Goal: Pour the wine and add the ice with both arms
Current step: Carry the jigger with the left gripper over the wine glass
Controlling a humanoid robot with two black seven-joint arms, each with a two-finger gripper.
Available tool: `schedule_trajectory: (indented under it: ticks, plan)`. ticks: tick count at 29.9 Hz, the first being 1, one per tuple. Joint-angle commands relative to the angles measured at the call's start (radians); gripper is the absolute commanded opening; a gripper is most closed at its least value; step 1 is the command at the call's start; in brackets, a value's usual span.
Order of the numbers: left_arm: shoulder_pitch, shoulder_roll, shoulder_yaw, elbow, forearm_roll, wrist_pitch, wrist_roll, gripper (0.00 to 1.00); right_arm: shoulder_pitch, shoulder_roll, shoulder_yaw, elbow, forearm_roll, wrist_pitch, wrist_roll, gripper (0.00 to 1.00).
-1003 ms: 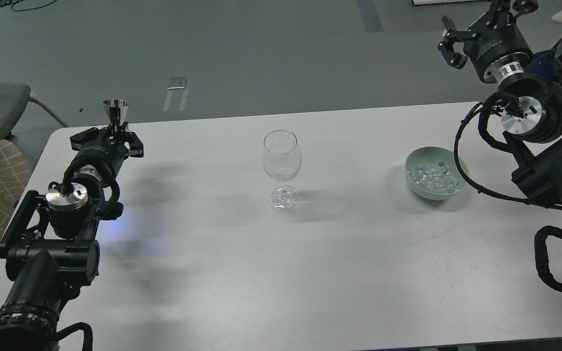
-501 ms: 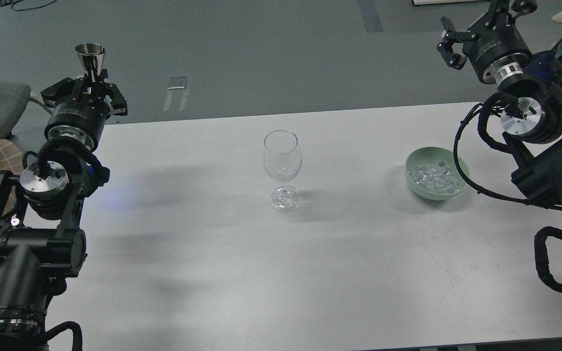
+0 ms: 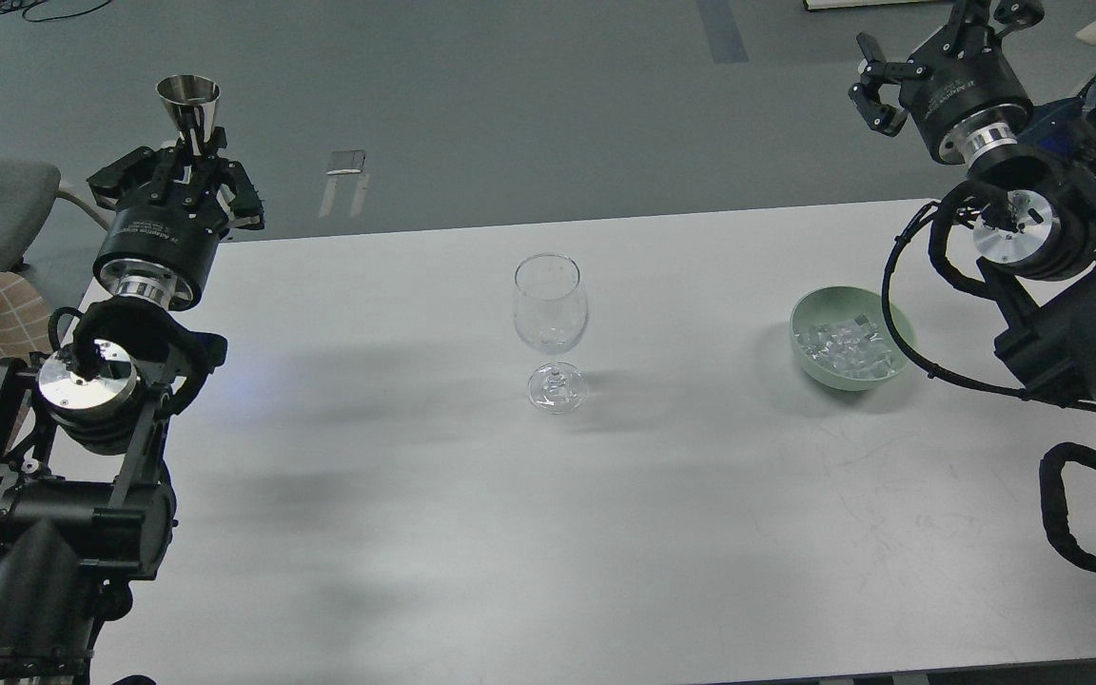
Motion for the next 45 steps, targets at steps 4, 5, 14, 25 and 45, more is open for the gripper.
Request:
schedule_trajectory:
  ticks: [4, 5, 14, 25, 45]
  plan:
    - [0.072, -0.02, 0.005, -0.09, 0.008, 0.018, -0.003, 0.0, -0.004, -0.006, -0.002, 0.0, 0.0, 0.0, 0.0, 1.0]
    - [0.083, -0.025, 0.01, -0.102, 0.008, 0.018, -0.003, 0.0, -0.006, -0.006, -0.002, 0.0, 0.0, 0.0, 0.0, 1.0]
    - [0.167, -0.043, 0.047, -0.191, 0.008, 0.01, 0.014, 0.0, -0.012, -0.003, 0.0, -0.002, 0.0, 0.0, 0.0, 1.0]
    - [0.161, -0.086, 0.156, -0.214, 0.045, 0.018, 0.002, 0.0, -0.02, -0.006, 0.003, 0.001, 0.0, 0.0, 0.0, 1.0]
    - [0.143, -0.14, 0.255, -0.214, 0.168, 0.018, 0.023, 0.0, -0.027, -0.007, 0.002, 0.001, 0.0, 0.0, 0.0, 1.0]
